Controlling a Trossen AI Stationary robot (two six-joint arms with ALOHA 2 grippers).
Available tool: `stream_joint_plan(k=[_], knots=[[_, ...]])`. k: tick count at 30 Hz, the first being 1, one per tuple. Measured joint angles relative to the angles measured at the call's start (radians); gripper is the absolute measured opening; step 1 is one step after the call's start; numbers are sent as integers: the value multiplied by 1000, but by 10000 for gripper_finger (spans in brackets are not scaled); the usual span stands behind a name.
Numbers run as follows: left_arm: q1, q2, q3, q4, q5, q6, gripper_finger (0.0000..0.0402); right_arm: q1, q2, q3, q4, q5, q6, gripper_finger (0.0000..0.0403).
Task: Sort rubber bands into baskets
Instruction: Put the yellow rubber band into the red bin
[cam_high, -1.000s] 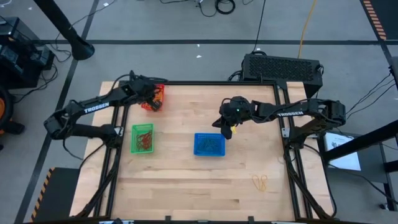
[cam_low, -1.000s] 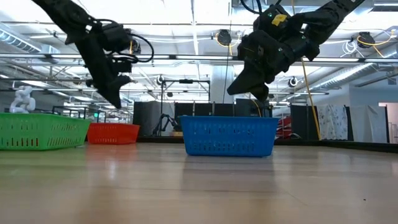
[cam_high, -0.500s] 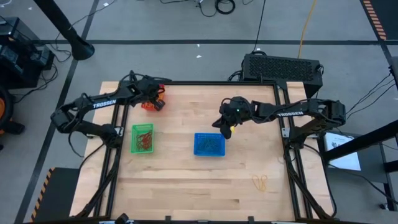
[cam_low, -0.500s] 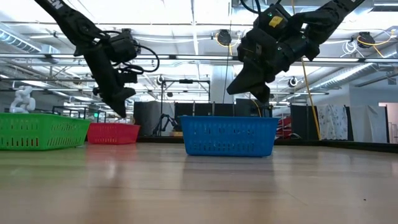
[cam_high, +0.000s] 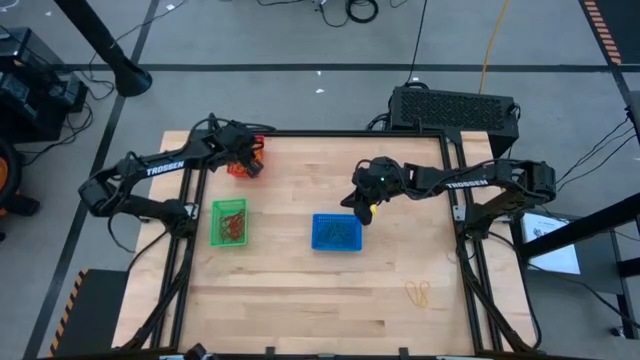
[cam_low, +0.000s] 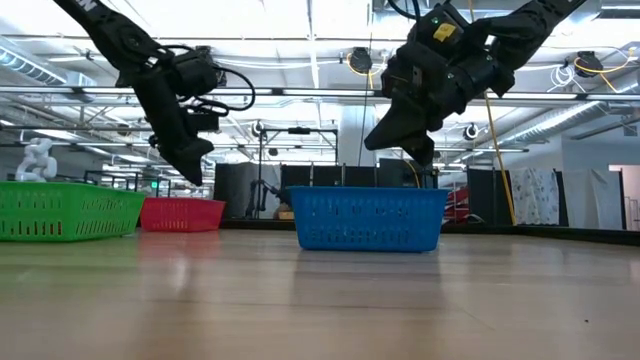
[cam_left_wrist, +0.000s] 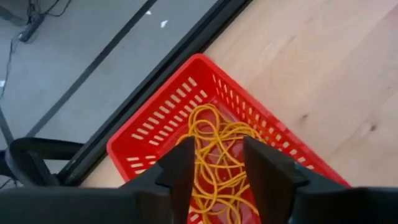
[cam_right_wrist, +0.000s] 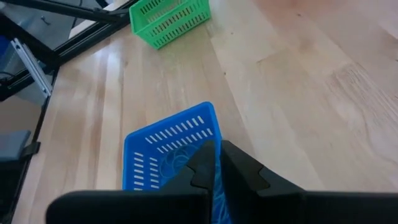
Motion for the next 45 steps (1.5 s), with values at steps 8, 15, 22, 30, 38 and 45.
stream_joint_plan(k=[8, 15, 22, 30, 38, 45], knots=[[-66, -82, 0, 61, 306, -2, 145, 7, 1, 89, -105, -155, 57, 18], [-267, -94, 0, 244, 651, -1, 145, 83, 0, 209, -244, -384, 241, 18], [-519, -65, 1, 382, 665, 115, 145, 284, 0, 251, -573, -392, 506, 18], [-607, -64, 1, 377, 664, 183, 145, 513, 0, 250, -853, -310, 869, 18], [-607, -64, 1, 261, 654, 189, 145, 649, 2, 250, -976, -126, 939, 18], [-606, -64, 1, 221, 562, 182, 145, 691, 54, 250, -1123, -155, 943, 27]])
